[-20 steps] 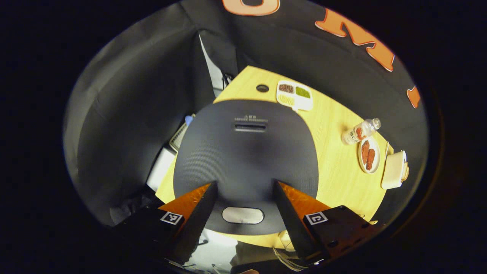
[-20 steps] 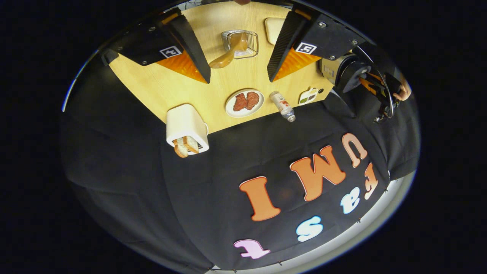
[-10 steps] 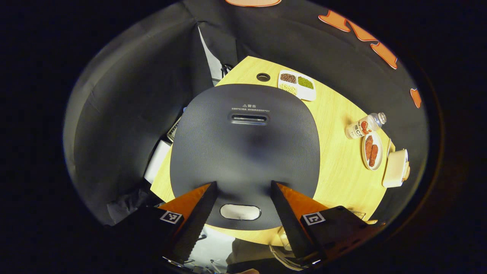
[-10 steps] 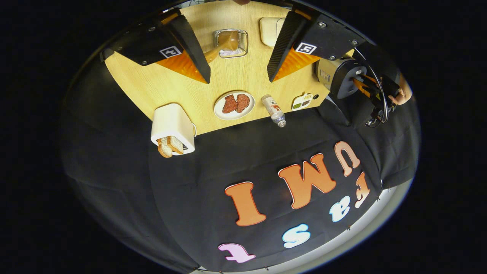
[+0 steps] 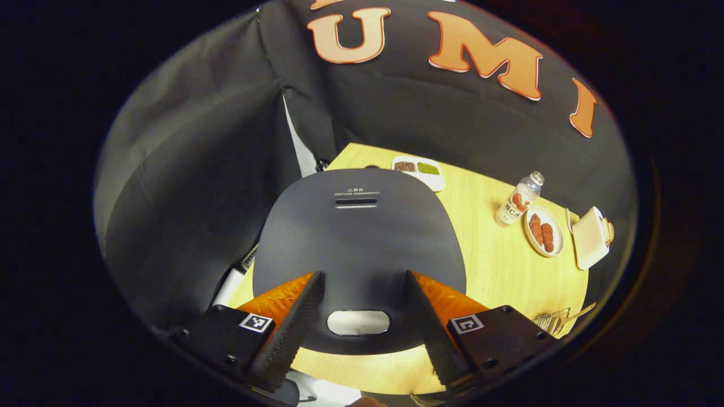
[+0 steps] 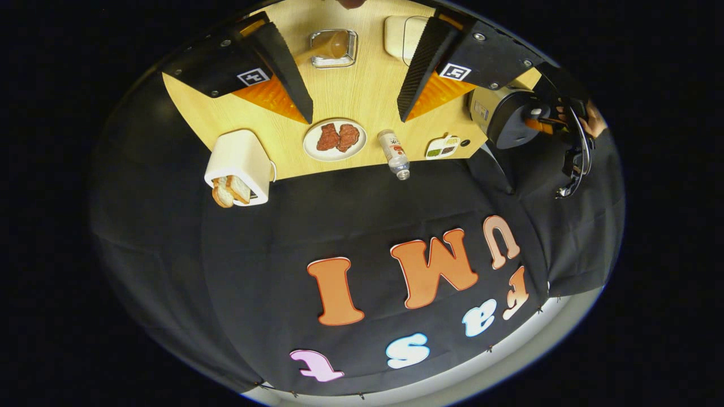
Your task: Close the left gripper, press the button to open the rice cooker; take a wooden spoon from the chopstick holder with the right hand, scoop a spoonful of rice and pour it into the rice cooker, then put the wooden spoon back into the chopstick holder.
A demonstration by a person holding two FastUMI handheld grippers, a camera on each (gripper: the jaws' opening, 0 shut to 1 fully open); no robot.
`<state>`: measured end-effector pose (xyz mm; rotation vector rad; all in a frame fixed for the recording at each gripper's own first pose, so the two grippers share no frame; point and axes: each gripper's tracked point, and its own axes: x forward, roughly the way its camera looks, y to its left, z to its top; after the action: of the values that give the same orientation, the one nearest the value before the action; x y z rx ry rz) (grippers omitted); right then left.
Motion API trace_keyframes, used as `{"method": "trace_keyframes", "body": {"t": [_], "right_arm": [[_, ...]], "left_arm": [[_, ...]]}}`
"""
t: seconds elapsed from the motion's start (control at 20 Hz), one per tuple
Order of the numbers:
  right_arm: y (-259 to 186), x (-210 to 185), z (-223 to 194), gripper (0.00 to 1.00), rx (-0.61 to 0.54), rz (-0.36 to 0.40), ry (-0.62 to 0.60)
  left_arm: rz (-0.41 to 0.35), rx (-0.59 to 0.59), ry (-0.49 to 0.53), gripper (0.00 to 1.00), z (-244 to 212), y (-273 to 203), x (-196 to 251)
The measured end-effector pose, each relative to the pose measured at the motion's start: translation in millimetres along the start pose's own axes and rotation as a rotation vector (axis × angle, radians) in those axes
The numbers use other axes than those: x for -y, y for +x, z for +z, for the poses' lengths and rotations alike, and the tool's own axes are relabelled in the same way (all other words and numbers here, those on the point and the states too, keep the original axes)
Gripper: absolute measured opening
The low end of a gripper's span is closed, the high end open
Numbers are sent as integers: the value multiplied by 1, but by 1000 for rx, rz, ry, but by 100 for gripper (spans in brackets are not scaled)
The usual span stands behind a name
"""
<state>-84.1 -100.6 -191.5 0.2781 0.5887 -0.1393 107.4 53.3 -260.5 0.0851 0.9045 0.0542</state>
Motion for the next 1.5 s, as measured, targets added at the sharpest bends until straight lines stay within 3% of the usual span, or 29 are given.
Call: {"method": "trace_keyframes", "body": {"t": [0.25, 0.45, 0.8, 0.95, 1.15, 1.5], "right_arm": [[3, -21, 36, 93, 117, 19, -53], [4, -46, 62, 93, 219, 30, -127], [-2, -113, 92, 94, 373, 116, -210], [-3, -131, 94, 94, 382, 135, -232], [-4, -147, 98, 94, 391, 177, -223], [-8, -142, 96, 94, 380, 160, -262]], "left_arm": [[19, 348, 56, 100, 57, -71, 10], [-25, 607, 94, 98, 94, -150, 41], [-68, 910, 120, 98, 114, -242, 81], [-65, 908, 140, 99, 96, -244, 93], [-136, 849, 140, 99, 79, -237, 111], [-107, 901, 162, 99, 98, -249, 94]]}}
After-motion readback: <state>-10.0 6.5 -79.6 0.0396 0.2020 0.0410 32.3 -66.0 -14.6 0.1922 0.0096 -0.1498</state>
